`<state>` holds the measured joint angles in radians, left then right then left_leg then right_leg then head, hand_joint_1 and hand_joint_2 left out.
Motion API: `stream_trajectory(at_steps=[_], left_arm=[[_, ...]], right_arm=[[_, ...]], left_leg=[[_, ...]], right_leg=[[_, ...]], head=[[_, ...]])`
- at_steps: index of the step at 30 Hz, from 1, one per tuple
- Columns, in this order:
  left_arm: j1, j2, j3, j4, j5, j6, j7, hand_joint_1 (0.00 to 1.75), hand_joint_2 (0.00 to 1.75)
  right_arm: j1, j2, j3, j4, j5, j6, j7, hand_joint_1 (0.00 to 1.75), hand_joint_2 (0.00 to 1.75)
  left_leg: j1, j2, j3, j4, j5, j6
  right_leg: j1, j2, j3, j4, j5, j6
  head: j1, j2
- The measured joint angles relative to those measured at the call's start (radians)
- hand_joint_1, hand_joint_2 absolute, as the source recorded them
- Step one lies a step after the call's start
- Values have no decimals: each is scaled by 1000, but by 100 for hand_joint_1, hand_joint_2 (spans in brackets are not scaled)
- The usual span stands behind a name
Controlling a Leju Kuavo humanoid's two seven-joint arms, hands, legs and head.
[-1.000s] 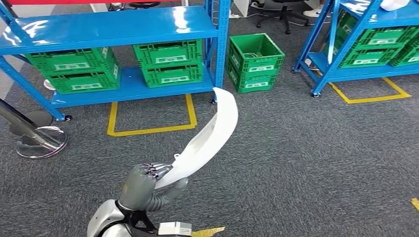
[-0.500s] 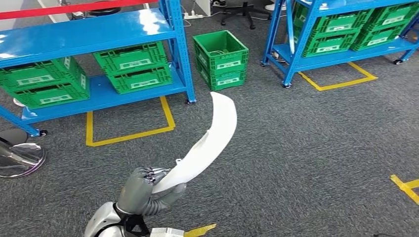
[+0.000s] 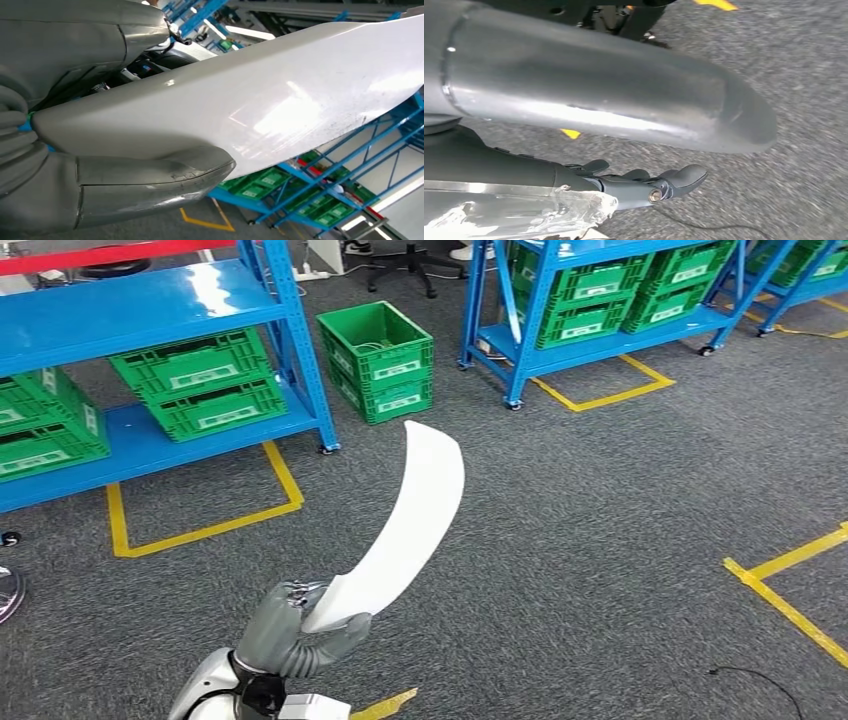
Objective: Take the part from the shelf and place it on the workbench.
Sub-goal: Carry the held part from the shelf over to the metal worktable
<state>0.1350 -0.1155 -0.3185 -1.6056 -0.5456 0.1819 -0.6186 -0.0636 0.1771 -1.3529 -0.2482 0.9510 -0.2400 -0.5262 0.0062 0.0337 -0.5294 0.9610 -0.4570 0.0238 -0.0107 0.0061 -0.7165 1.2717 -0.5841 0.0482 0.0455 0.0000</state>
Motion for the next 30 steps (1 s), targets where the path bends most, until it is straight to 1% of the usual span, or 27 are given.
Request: stream_trajectory(at_steps=[1, 2, 3, 4, 5, 6, 8, 9, 10, 11, 12, 14, 15, 16, 17, 18, 19, 20, 21, 22, 24, 25, 26, 27, 28, 29, 30], left_arm=[[0, 0, 5, 2, 3, -4, 2, 175, 175], [0, -1, 8, 5, 5, -6, 3, 175, 175], [-1, -1, 11, 6, 7, -8, 4, 175, 175], [-1, -2, 14, 8, 8, -9, 4, 175, 175], [-1, -4, 17, 9, 9, -10, 4, 175, 175], [-2, -5, 21, 10, 10, -11, 4, 175, 175], [-4, -9, 28, 14, 10, -14, 6, 175, 175], [-7, -11, 30, 17, 10, -16, 6, 175, 175], [-9, -13, 32, 19, 8, -16, 7, 175, 175], [-10, -14, 34, 22, 5, -17, 7, 175, 175], [-11, -15, 36, 25, 2, -17, 7, 175, 175], [-11, -16, 40, 33, -3, -17, 7, 175, 175], [-11, -16, 42, 37, -5, -17, 7, 175, 175], [-11, -17, 44, 40, -7, -17, 7, 175, 175], [-11, -18, 46, 43, -9, -17, 7, 175, 175], [-11, -19, 47, 44, -10, -17, 7, 175, 175], [-12, -20, 49, 45, -11, -16, 7, 175, 175], [-12, -22, 50, 45, -11, -15, 7, 175, 175], [-12, -23, 51, 46, -12, -15, 8, 175, 175], [-13, -24, 52, 46, -12, -14, 8, 175, 175], [-14, -28, 54, 47, -13, -13, 8, 175, 175], [-14, -30, 54, 47, -13, -13, 9, 175, 175], [-14, -33, 55, 47, -14, -12, 9, 175, 175], [-14, -36, 55, 48, -15, -10, 9, 175, 175], [-13, -37, 56, 48, -17, -9, 8, 175, 175], [-11, -38, 56, 49, -19, -7, 8, 175, 175], [-10, -39, 57, 50, -21, -6, 7, 175, 175]], right_arm=[[1, -2, 0, 0, -3, 6, -16, 0, 0], [1, -5, 0, -1, -5, 10, -28, 0, 0], [1, -7, 0, -2, -6, 13, -34, 0, 0], [-1, -9, 0, -2, -7, 16, -40, 0, 0], [-3, -10, 0, -2, -7, 19, -47, 0, 0], [-4, -11, 0, -3, -8, 24, -58, 0, 0], [-3, -13, 0, -4, -11, 37, -90, 0, 0], [-2, -14, 0, -6, -14, 46, -108, 0, 0], [-2, -15, 0, -8, -16, 55, -124, 0, 0], [-4, -15, 0, -10, -18, 63, -138, 0, 0], [-6, -16, 0, -12, -19, 70, -150, 0, 0], [-10, -17, 0, -15, -19, 80, -163, 0, 0], [-9, -17, 0, -17, -19, 83, -167, 0, 0], [-8, -17, 0, -18, -19, 85, -169, 0, 0], [-7, -17, 0, -19, -19, 86, -170, 0, 0], [-7, -17, 0, -19, -19, 86, -170, 0, 0], [-7, -16, 0, -19, -18, 87, -170, 0, 0], [-8, -15, 0, -19, -18, 87, -170, 0, 0], [-9, -15, 0, -19, -18, 86, -169, 0, 0], [-9, -14, 0, -19, -17, 86, -168, 0, 0], [-6, -14, 0, -19, -17, 86, -168, 0, 0], [-4, -14, 0, -20, -17, 86, -168, 0, 0], [-4, -14, 0, -20, -17, 86, -167, 0, 0], [-5, -14, 0, -20, -17, 86, -166, 0, 0], [-7, -14, 0, -20, -17, 85, -165, 0, 0], [-8, -14, 0, -20, -17, 85, -162, 0, 0], [-8, -14, 0, -20, -17, 84, -160, 0, 0]], left_leg=[[0, 12, 0, 0, -1, -1], [1, 22, 1, 1, -1, -3], [0, 31, 2, 3, -3, -7], [-3, 39, 3, 6, -6, -13], [-5, 45, 3, 9, -8, -19], [-8, 51, 3, 11, -9, -25], [-8, 63, 3, 13, -9, -33], [-6, 57, 2, 18, -15, -39], [-3, 44, -2, 31, -28, -44], [-1, 23, -18, 68, -55, -49], [1, 0, -43, 127, -92, -52], [2, -22, -108, 269, -157, -51], [1, -25, -128, 308, -164, -49], [1, -27, -130, 310, -151, -45], [0, -31, -112, 274, -121, -40], [0, -43, -80, 209, -81, -32], [-1, -65, -47, 141, -49, -23], [-1, -85, -20, 84, -29, -15], [-2, -100, -5, 47, -21, -9], [-2, -106, -1, 34, -24, -7], [-2, -90, 2, 21, -20, -8], [-1, -80, 4, 14, -16, -7], [1, -67, 6, 8, -11, -5], [2, -53, 7, 3, -8, -4], [1, -40, 7, 3, -8, -2], [-1, -26, 5, 3, -9, -1], [-2, -12, 5, 3, -9, -1]], right_leg=[[-3, -5, 12, -16, 16, 3], [-6, -12, 43, -68, 44, 6], [-8, -28, 85, -142, 73, 8], [-8, -43, 125, -207, 93, 5], [-7, -52, 151, -253, 105, -1], [-5, -56, 163, -275, 108, -8], [-2, -40, 160, -276, 110, -24], [-3, -33, 158, -276, 112, -30], [-4, -25, 156, -276, 115, -36], [-5, -16, 155, -277, 118, -42], [-5, -7, 152, -277, 121, -47], [-2, 14, 145, -277, 124, -53], [0, 26, 143, -276, 126, -54], [2, 37, 142, -276, 127, -55], [4, 49, 143, -276, 128, -55], [5, 62, 143, -276, 129, -54], [7, 73, 143, -275, 130, -52], [8, 82, 142, -274, 132, -49], [7, 91, 137, -272, 134, -45], [6, 99, 132, -272, 136, -40], [1, 109, 121, -272, 141, -27], [2, 97, 113, -263, 135, -22], [3, 75, 97, -236, 118, -18], [3, 47, 72, -189, 90, -16], [4, 22, 42, -127, 57, -12], [2, 9, 10, -61, 27, -8], [0, 3, -11, -13, 12, -5]], head=[[0, 0], [0, 0], [0, 0], [1, 0], [-1, 0], [-2, 0], [-4, 0], [-4, 0], [-5, 0], [-6, 0], [-8, 0], [-9, 0], [-9, 0], [-9, 0], [-9, 0], [-9, 0], [-9, 0], [-8, 0], [-9, 0], [-10, 0], [-13, 0], [-12, 0], [-10, 0], [-7, 0], [-4, 0], [-2, 0], [-2, 0]])
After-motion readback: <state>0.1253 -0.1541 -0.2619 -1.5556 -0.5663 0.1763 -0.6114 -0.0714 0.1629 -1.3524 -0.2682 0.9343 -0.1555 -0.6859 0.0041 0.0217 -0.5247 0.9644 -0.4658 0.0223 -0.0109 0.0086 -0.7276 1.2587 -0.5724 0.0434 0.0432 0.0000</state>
